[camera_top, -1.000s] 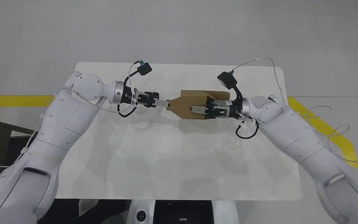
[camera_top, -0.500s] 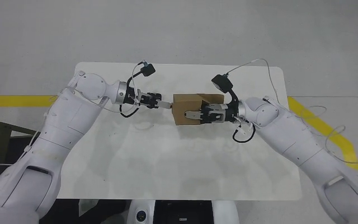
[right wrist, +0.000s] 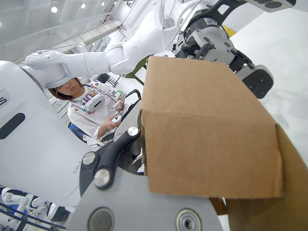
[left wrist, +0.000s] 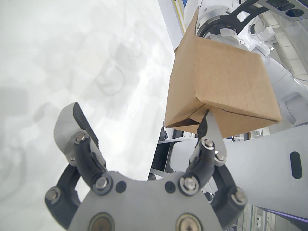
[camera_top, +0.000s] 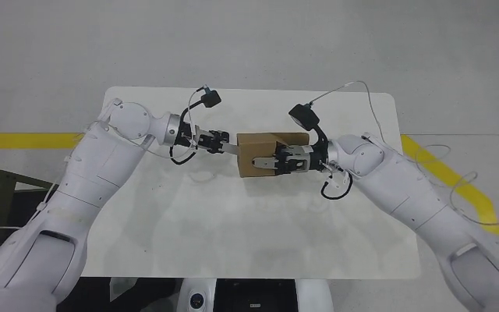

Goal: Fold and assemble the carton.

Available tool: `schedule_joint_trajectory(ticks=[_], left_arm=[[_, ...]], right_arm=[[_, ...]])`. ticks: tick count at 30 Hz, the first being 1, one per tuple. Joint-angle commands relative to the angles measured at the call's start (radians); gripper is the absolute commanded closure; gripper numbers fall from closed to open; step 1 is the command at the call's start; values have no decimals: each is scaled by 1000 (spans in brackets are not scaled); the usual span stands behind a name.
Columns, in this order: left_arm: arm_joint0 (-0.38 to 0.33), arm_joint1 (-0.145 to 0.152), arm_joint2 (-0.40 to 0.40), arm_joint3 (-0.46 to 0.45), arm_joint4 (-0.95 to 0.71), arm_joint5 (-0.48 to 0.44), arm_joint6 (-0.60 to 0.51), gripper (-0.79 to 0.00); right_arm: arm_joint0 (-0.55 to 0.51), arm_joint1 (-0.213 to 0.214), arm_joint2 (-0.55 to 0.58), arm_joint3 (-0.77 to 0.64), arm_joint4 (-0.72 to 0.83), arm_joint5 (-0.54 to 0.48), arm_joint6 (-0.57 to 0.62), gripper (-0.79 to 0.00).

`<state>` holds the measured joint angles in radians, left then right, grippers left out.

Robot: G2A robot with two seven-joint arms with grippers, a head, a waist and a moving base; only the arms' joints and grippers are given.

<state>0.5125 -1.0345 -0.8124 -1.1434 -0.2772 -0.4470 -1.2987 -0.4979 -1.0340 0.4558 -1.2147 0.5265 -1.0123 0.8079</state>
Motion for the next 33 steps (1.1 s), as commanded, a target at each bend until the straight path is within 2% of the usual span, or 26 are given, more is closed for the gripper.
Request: schedule_joint_trajectory(ticks=[1, 33], left_arm=[[-1, -1, 0, 1, -3, -2, -3, -785], [-6, -25, 13, 7, -14, -17, -26, -785]], right_arm=[[2, -1, -3, 1, 1, 0, 0, 0], [4, -12, -11, 21, 15, 0, 0, 0]])
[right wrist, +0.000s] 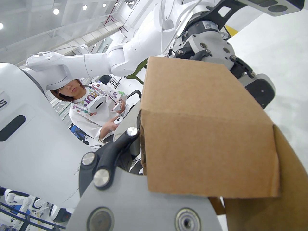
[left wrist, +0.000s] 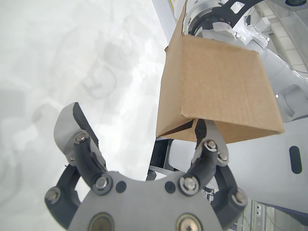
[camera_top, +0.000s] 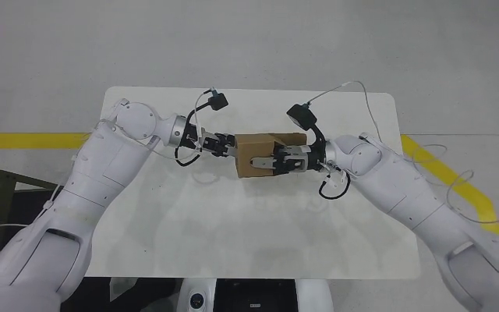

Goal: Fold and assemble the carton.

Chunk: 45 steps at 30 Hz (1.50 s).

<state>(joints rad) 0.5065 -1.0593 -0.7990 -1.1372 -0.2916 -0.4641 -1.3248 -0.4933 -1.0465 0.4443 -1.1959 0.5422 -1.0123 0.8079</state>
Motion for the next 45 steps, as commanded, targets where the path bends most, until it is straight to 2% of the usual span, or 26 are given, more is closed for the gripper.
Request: schedule_joint_trajectory(ticks=[1, 7, 14, 20, 27, 29, 34, 35, 36, 37, 45], left_arm=[[-1, -1, -1, 2, 2, 0, -1, -785], [1, 5, -21, 13, 15, -4, 1, -785], [13, 18, -53, 1, 53, -23, 9, -785], [33, 32, -84, -40, 90, -69, 38, -785], [65, 56, -124, -94, 137, -99, 68, -785], [74, 62, -136, -106, 143, -99, 68, -785], [94, 76, -164, -134, 155, -99, 68, -785], [98, 78, -169, -140, 158, -98, 68, -785], [102, 80, -174, -145, 161, -97, 68, -785], [105, 82, -178, -150, 164, -96, 69, -785], [134, 98, -209, -205, 233, -105, 93, -785]], right_arm=[[-1, 0, 0, 7, -3, 0, 0, 0], [7, 3, -13, 72, -12, 0, 0, 0], [17, -7, -49, 140, 79, 46, 46, 0], [38, -33, -79, 183, 161, 139, 139, 0], [77, -85, -101, 270, 176, 211, 211, 0], [86, -104, -108, 296, 175, 229, 229, -74], [101, -145, -120, 351, 178, 267, 267, -366], [104, -151, -120, 362, 175, 270, 270, -520], [107, -157, -121, 374, 168, 271, 271, -720], [110, -162, -121, 382, 161, 273, 273, -785], [109, -181, -109, 411, 115, 266, 266, -785]])
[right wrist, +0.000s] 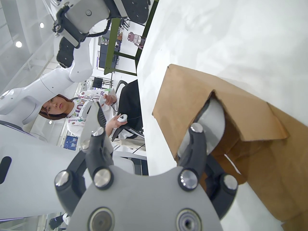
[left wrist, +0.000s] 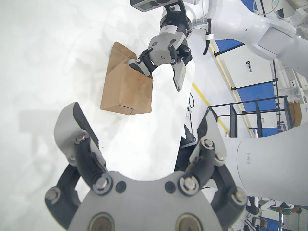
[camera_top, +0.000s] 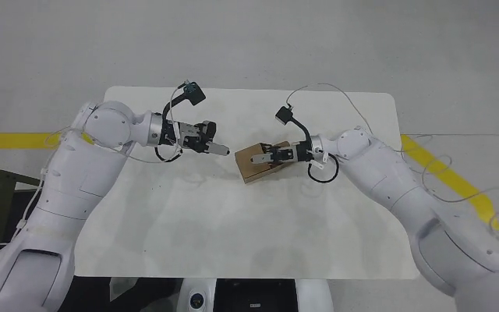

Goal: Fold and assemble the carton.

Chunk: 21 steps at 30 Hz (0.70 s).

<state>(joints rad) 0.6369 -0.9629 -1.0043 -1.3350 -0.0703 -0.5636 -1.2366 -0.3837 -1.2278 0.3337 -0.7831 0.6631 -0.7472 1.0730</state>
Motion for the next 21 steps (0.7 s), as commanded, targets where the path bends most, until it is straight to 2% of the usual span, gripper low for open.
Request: schedule_joint_trajectory(ticks=[1, 7, 15, 21], left_arm=[[8, 4, -8, -15, 25, -14, 11, -785], [50, 19, -43, -96, 230, -63, 125, -785], [199, 37, -79, -255, 563, -107, 374, -785], [277, 42, -89, -312, 729, -130, 514, -785]], right_arm=[[-3, 2, 5, -5, -10, 1, 1, -785], [-21, 24, 34, -37, -33, -12, -12, -785], [-51, 87, 98, -136, -62, -21, -21, -785], [-85, 141, 153, -229, -82, -16, -16, -785]])
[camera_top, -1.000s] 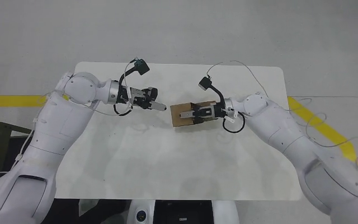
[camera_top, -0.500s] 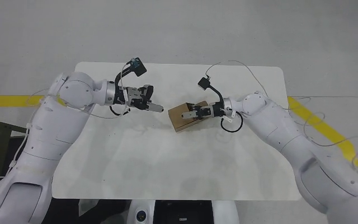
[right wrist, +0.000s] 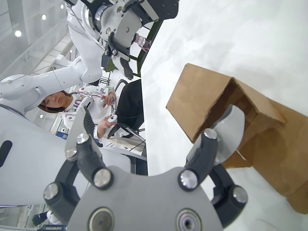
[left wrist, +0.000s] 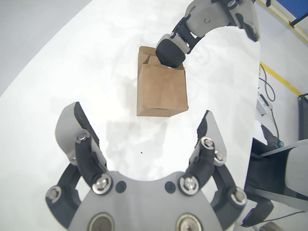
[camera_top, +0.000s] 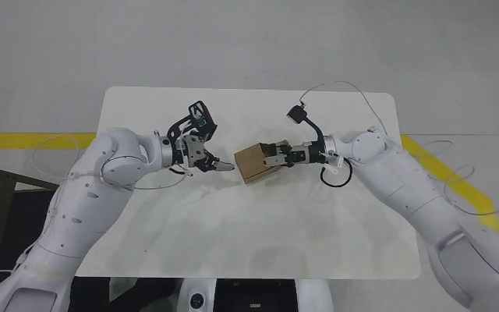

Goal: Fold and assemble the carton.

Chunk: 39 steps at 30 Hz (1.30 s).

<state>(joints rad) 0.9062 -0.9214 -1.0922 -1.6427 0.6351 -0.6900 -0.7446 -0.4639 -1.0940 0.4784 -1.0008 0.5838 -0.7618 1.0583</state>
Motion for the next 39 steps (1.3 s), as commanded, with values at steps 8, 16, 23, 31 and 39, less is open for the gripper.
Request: schedule_joint_trajectory(ticks=[8, 16, 23, 31, 39], left_arm=[[22, 0, 0, -12, 65, -12, 58, -785], [26, 0, -4, -20, 72, 2, 70, -785], [108, 2, 1, -45, 172, -2, 184, -785], [208, -4, 31, -39, 377, 4, 415, -785], [184, -31, 107, 36, 545, 48, 614, -785]], right_arm=[[-58, 73, 90, -111, -43, -15, -15, -785], [-91, 136, 165, -198, -184, -10, -10, -785], [-137, 175, 220, -260, -209, -5, -5, -785], [-176, 202, 255, -306, -212, -14, -14, -785], [-200, 212, 262, -309, -207, -29, -29, -785]])
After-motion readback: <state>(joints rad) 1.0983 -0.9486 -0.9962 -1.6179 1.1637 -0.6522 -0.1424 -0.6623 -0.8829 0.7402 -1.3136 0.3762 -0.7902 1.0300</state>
